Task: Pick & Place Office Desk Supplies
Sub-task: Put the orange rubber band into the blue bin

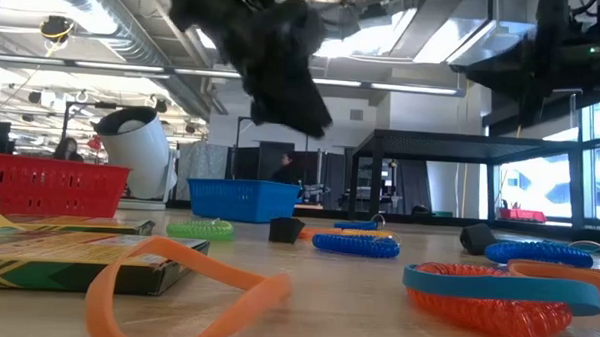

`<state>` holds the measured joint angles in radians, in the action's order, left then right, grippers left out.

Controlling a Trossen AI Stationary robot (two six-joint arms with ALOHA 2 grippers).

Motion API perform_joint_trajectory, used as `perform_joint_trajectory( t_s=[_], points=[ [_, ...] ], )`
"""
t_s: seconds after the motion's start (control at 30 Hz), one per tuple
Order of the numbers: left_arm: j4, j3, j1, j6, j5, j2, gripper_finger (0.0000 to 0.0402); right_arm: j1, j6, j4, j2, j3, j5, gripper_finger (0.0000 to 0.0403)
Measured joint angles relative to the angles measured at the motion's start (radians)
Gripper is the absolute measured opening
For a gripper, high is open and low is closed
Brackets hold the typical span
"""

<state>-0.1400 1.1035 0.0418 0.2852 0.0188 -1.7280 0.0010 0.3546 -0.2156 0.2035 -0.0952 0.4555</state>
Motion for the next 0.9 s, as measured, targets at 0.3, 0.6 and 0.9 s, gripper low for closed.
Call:
perform_joint_trajectory(
  t_s=[0.3, 0.6, 0.9],
  points=[
    [-0.024, 0.103, 0.043, -0.038, 0.025, -0.189, 0.0146, 0.000, 0.004, 0.090, 0.000, 0.000, -0.082, 0.0050],
    [-0.096, 0.112, 0.049, -0.071, -0.054, -0.273, 0.0146, 0.000, 0.003, 0.114, 0.000, 0.000, -0.083, 0.0050],
    [-0.098, 0.114, 0.069, -0.108, -0.090, -0.282, 0.0130, 0.000, 0.003, 0.119, 0.000, 0.000, -0.083, 0.0050]
  ],
)
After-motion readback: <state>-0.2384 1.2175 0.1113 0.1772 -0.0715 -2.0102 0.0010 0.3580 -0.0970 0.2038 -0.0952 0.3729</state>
